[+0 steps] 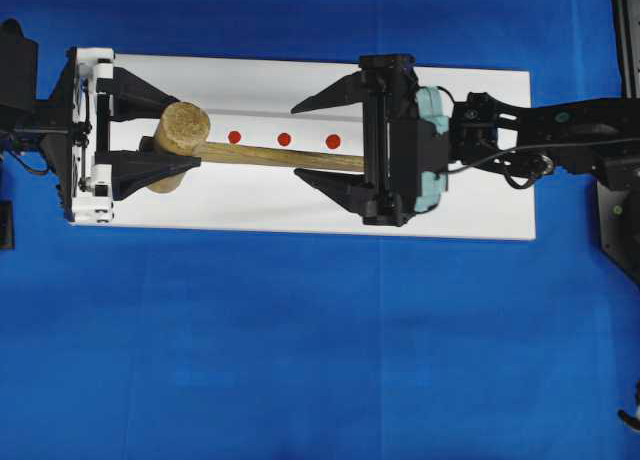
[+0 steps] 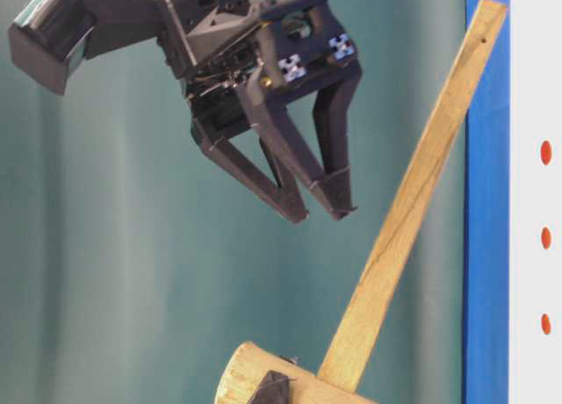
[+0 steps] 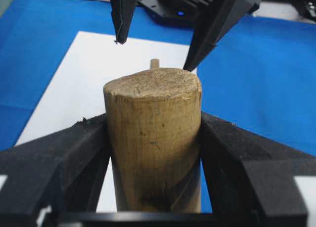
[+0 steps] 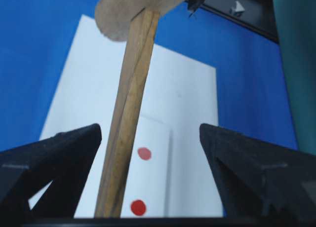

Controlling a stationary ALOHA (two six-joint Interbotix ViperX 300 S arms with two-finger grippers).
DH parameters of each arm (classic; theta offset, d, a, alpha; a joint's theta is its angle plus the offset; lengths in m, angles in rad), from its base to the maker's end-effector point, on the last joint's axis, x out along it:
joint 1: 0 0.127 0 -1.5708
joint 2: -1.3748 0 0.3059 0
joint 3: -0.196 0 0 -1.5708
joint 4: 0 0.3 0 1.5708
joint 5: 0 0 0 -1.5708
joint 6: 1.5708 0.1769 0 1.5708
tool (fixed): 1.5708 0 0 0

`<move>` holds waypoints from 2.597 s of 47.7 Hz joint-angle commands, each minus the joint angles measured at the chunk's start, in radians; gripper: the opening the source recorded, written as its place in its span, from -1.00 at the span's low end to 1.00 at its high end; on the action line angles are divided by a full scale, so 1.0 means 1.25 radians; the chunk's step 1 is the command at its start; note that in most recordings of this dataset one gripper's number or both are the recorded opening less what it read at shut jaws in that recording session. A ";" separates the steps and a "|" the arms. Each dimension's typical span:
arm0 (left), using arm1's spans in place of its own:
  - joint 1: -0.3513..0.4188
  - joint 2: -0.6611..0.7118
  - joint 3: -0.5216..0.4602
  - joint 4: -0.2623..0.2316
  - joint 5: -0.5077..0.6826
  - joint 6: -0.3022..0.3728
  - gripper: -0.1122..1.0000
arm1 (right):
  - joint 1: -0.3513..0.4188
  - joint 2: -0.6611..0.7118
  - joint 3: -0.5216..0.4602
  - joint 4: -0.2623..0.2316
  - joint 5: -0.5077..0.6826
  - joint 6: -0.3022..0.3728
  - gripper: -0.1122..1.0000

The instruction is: Hit the mark with a hammer.

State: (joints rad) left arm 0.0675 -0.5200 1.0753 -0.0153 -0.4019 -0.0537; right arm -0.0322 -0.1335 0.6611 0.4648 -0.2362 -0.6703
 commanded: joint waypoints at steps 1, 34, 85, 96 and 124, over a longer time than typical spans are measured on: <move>0.000 -0.010 -0.020 -0.001 -0.005 0.002 0.10 | 0.002 0.009 -0.027 0.002 0.001 0.018 0.88; -0.021 -0.010 -0.040 -0.001 -0.007 0.001 0.10 | 0.002 0.109 -0.043 0.002 -0.015 0.074 0.79; -0.031 -0.010 -0.042 -0.001 0.000 -0.002 0.10 | 0.004 0.113 -0.045 0.004 -0.011 0.075 -0.71; -0.031 -0.011 -0.039 -0.001 0.000 0.000 0.78 | 0.002 0.109 -0.044 0.005 -0.010 0.076 -0.77; -0.027 -0.239 0.054 -0.001 0.157 -0.010 0.71 | 0.002 0.002 0.059 0.133 0.032 0.076 -0.77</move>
State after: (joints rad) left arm 0.0322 -0.7593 1.1413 -0.0184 -0.2378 -0.0644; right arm -0.0307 -0.0905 0.7394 0.6105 -0.2010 -0.5783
